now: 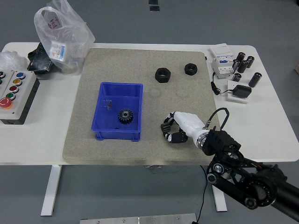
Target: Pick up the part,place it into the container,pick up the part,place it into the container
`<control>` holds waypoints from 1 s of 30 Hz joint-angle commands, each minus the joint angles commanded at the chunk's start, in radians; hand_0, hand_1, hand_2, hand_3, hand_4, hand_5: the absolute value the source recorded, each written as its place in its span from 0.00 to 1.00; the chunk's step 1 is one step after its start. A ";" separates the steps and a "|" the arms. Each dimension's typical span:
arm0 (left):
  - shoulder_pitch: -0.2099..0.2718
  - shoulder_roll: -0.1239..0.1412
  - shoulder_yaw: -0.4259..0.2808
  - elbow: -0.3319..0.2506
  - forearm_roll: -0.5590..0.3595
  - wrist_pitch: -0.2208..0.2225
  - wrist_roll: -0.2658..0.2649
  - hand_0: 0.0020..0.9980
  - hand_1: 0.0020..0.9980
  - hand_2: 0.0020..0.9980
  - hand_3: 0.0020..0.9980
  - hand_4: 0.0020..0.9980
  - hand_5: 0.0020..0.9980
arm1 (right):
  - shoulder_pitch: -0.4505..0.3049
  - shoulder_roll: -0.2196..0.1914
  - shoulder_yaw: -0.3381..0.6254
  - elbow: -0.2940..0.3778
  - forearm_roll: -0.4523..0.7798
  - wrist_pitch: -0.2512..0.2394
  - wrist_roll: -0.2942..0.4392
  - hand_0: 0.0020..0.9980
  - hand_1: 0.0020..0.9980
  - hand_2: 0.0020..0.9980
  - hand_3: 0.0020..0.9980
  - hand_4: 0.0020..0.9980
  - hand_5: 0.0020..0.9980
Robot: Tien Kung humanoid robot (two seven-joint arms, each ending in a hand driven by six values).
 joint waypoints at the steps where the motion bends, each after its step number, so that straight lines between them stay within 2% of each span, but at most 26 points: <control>1: 0.000 0.000 0.000 0.000 -0.001 0.000 0.000 0.61 0.63 0.61 0.64 0.63 0.25 | 0.000 0.000 0.000 -0.002 -0.001 -0.002 0.001 0.14 0.27 0.47 0.63 0.33 0.00; 4: 0.000 0.001 0.001 0.000 -0.002 0.000 -0.001 0.61 0.63 0.61 0.64 0.63 0.25 | 0.002 0.000 0.000 -0.008 -0.004 -0.014 0.005 0.14 0.27 0.47 0.63 0.33 0.00; 5: 0.000 0.001 0.001 0.000 -0.002 0.000 -0.001 0.61 0.63 0.61 0.64 0.63 0.26 | 0.004 0.001 0.001 -0.009 -0.005 -0.018 0.007 0.14 0.26 0.44 0.63 0.37 0.00; 10: -0.001 0.002 0.003 0.000 -0.005 0.000 -0.001 0.61 0.63 0.61 0.64 0.63 0.26 | 0.026 0.004 0.001 -0.017 -0.015 -0.032 0.013 0.14 0.26 0.44 0.63 0.37 0.00; 12: -0.001 0.002 0.004 0.000 -0.006 0.000 -0.001 0.61 0.63 0.61 0.64 0.63 0.26 | 0.046 0.009 -0.001 -0.019 -0.025 -0.035 0.013 0.14 0.26 0.43 0.63 0.33 0.00; 15: -0.001 0.003 0.005 0.000 -0.006 0.000 0.001 0.61 0.63 0.61 0.64 0.63 0.26 | 0.103 0.037 -0.015 -0.025 -0.054 -0.043 0.012 0.14 0.26 0.43 0.63 0.33 0.00; 22: -0.004 0.004 0.015 0.000 -0.012 -0.001 0.003 0.61 0.63 0.61 0.64 0.63 0.26 | 0.220 0.146 -0.104 -0.060 -0.106 -0.081 0.039 0.15 0.27 0.43 0.63 0.33 0.00; 23: -0.004 0.004 0.016 0.000 -0.012 -0.001 0.003 0.61 0.63 0.61 0.64 0.63 0.26 | 0.230 0.158 -0.117 -0.067 -0.107 -0.083 0.046 0.17 0.37 0.61 0.68 0.23 0.01; 25: -0.004 0.004 0.017 0.000 -0.013 -0.001 0.005 0.61 0.63 0.61 0.64 0.63 0.26 | 0.255 0.184 -0.151 -0.083 -0.118 -0.065 0.046 0.17 0.37 0.61 0.68 0.23 0.01; 28: -0.003 0.005 0.017 0.000 -0.012 0.000 0.007 0.61 0.63 0.61 0.64 0.63 0.26 | 0.287 0.212 -0.207 -0.092 -0.177 -0.021 0.008 0.17 0.37 0.61 0.68 0.23 0.01; 29: -0.003 0.006 0.017 0.000 -0.012 0.000 0.007 0.61 0.63 0.61 0.64 0.63 0.27 | 0.293 0.217 -0.221 -0.092 -0.196 -0.008 -0.005 0.19 0.43 0.96 1.00 0.69 0.21; 30: -0.004 0.006 0.017 0.000 -0.012 0.000 0.007 0.61 0.63 0.61 0.64 0.63 0.27 | 0.299 0.223 -0.233 -0.092 -0.217 0.003 -0.019 0.19 0.43 0.96 1.00 0.69 0.21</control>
